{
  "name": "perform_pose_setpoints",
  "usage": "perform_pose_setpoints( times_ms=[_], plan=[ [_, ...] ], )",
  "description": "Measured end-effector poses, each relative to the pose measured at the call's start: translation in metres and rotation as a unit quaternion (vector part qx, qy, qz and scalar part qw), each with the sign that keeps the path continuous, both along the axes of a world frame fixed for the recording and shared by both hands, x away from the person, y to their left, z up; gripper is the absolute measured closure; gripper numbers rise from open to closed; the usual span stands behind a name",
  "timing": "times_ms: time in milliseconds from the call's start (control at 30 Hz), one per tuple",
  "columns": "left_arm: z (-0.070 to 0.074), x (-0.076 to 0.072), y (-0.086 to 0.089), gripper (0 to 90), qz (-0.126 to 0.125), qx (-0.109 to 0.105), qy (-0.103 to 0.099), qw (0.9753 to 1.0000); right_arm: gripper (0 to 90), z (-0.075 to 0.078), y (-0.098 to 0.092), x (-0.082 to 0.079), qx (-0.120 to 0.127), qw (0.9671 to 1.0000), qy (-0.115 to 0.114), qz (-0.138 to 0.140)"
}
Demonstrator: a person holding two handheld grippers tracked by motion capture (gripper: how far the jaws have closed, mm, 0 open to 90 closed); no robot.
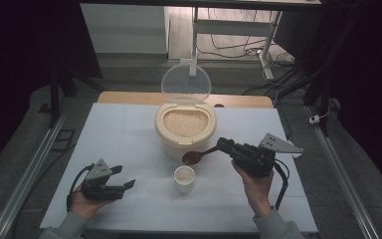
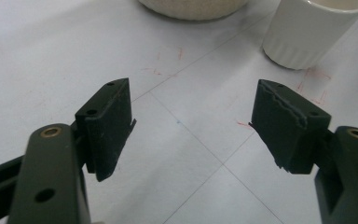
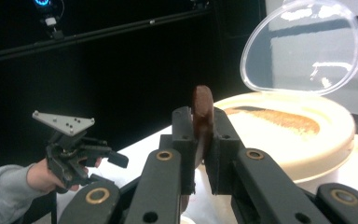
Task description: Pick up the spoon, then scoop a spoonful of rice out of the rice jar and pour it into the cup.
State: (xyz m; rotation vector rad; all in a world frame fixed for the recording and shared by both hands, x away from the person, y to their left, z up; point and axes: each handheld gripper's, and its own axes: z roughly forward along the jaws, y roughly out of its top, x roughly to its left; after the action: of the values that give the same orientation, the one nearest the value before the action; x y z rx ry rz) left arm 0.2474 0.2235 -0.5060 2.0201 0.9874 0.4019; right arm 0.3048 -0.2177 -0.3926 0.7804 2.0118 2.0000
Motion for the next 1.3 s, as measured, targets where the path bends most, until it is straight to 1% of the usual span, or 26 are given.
perform_pose_setpoints(
  times_ms=[100, 367, 433, 500, 567, 600, 633, 667, 700, 833, 867, 900, 967, 1000, 1033, 1100, 1133, 1167, 1200, 1300],
  plan=[
    [-0.001, -0.001, -0.001, 26.9, -0.002, 0.004, 0.002, 1.0000, 82.8, 0.005, -0.006, 0.000, 0.011, 0.9999, -0.007, -0.007],
    [-0.001, 0.000, -0.001, 26.0, -0.001, 0.006, 0.005, 1.0000, 82.8, 0.013, -0.009, 0.002, 0.021, 0.9996, -0.014, -0.014],
    [-0.001, 0.000, -0.001, 25.7, -0.001, 0.006, 0.005, 1.0000, 82.8, 0.018, -0.011, 0.005, 0.031, 0.9992, -0.018, -0.018],
    [0.000, 0.000, -0.001, 25.6, -0.001, 0.005, 0.004, 1.0000, 82.7, 0.022, -0.013, 0.007, 0.031, 0.9989, -0.025, -0.024],
    [0.000, 0.000, -0.001, 25.6, -0.002, 0.005, 0.005, 1.0000, 82.8, 0.023, -0.013, 0.008, 0.032, 0.9988, -0.026, -0.026],
    [-0.001, 0.001, -0.001, 25.3, -0.002, 0.005, 0.007, 1.0000, 82.8, 0.026, -0.014, 0.013, 0.037, 0.9984, -0.028, -0.033],
    [-0.001, 0.001, -0.001, 25.3, -0.002, 0.005, 0.008, 1.0000, 82.8, 0.026, -0.014, 0.013, 0.037, 0.9984, -0.028, -0.033],
    [-0.001, 0.001, -0.002, 25.0, -0.004, 0.006, 0.009, 0.9999, 82.8, 0.028, -0.013, 0.020, 0.041, 0.9980, -0.026, -0.040],
    [-0.001, 0.001, -0.002, 25.0, -0.004, 0.007, 0.010, 0.9999, 82.8, 0.028, -0.013, 0.020, 0.041, 0.9980, -0.026, -0.040],
    [-0.001, 0.001, -0.003, 24.3, -0.003, 0.009, 0.010, 0.9999, 82.8, 0.030, -0.011, 0.033, 0.042, 0.9970, -0.023, -0.061],
    [-0.002, 0.001, -0.003, 24.2, -0.003, 0.009, 0.010, 0.9999, 82.8, 0.032, -0.010, 0.040, 0.044, 0.9965, -0.021, -0.069],
    [-0.002, 0.001, -0.003, 24.2, -0.002, 0.008, 0.010, 0.9999, 82.8, 0.032, -0.010, 0.040, 0.044, 0.9965, -0.021, -0.069],
    [-0.002, 0.002, -0.002, 23.7, 0.000, 0.008, 0.011, 0.9999, 82.7, 0.034, -0.008, 0.050, 0.040, 0.9957, -0.018, -0.082],
    [-0.002, 0.002, -0.002, 23.7, 0.000, 0.008, 0.011, 0.9999, 82.7, 0.034, -0.008, 0.050, 0.040, 0.9957, -0.018, -0.082],
    [-0.002, 0.002, -0.002, 23.4, 0.000, 0.009, 0.012, 0.9999, 82.8, 0.036, -0.006, 0.056, 0.032, 0.9951, -0.020, -0.092],
    [-0.002, 0.002, -0.003, 23.3, 0.000, 0.011, 0.013, 0.9999, 82.8, 0.037, -0.004, 0.059, 0.030, 0.9948, -0.018, -0.095],
    [-0.003, 0.002, -0.003, 23.0, -0.001, 0.011, 0.014, 0.9998, 82.8, 0.039, -0.001, 0.065, 0.020, 0.9942, -0.020, -0.104],
    [-0.003, 0.003, -0.004, 23.0, -0.001, 0.012, 0.016, 0.9998, 82.8, 0.039, -0.001, 0.065, 0.020, 0.9942, -0.020, -0.104],
    [-0.004, 0.003, -0.004, 22.6, -0.002, 0.012, 0.018, 0.9998, 82.7, 0.041, 0.004, 0.070, 0.005, 0.9932, -0.024, -0.114],
    [-0.005, 0.003, -0.005, 22.2, -0.004, 0.017, 0.021, 0.9996, 82.7, 0.042, 0.009, 0.075, -0.008, 0.9920, -0.029, -0.123]
  ],
)
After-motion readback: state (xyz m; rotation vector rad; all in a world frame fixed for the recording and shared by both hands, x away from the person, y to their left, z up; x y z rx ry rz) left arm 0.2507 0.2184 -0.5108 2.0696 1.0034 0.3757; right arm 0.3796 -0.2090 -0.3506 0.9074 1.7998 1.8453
